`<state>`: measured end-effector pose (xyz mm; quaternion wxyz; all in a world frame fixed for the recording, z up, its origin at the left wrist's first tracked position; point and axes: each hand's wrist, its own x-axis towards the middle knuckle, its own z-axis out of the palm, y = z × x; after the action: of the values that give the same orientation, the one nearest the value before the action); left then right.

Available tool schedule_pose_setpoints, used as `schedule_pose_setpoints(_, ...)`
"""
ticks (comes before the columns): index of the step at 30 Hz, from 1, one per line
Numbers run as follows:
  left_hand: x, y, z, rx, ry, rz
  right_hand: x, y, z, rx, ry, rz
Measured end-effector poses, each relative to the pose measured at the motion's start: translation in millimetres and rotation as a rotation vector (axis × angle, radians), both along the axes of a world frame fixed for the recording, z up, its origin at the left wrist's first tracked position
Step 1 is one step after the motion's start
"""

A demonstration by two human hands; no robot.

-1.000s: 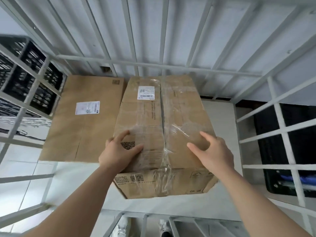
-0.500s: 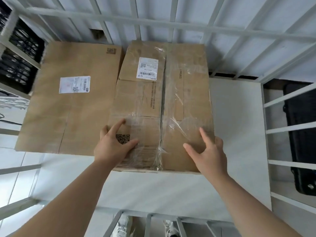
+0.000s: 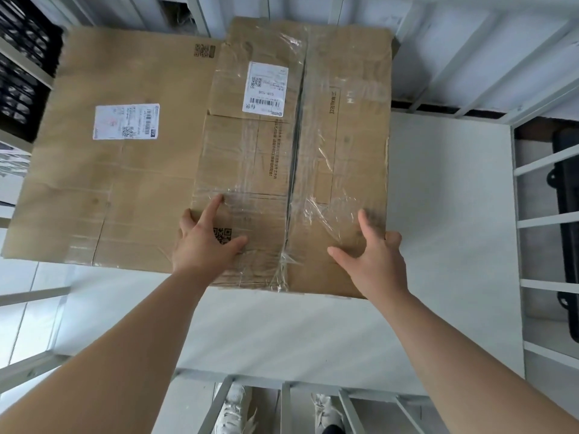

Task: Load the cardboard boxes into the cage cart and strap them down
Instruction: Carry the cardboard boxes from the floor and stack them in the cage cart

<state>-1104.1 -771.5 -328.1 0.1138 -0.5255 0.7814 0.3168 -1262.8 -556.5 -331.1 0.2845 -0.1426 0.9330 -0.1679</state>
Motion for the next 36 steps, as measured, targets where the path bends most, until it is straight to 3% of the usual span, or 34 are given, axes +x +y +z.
schedule_pose_setpoints(7, 1.8, 0.7, 0.9, -0.032, -0.057, -0.059, 4.9, -5.9, 3.7, 0.068, 0.044, 0.047)
schedule_pose_setpoints(14, -3.0, -5.7, 61.1, -0.151, 0.011, -0.216, 14.7, -32.1, 67.6, 0.074, 0.151, 0.238)
schedule_pose_setpoints(23, 28.0, -3.9, 229.8, -0.337, 0.126, -0.361, 45.1, -70.3, 238.4, -0.078, 0.324, 0.45)
schedule_pose_setpoints(28, 73.6, 5.7, 334.4, -0.431, 0.182, -0.281, 74.8, -79.2, 343.7, -0.193, 0.447, 0.623)
schedule_pose_setpoints(36, 174.8, 67.7, 469.3, -0.609, 0.166, -0.031, 139.5, -73.8, 465.0, -0.377, 0.487, 0.934)
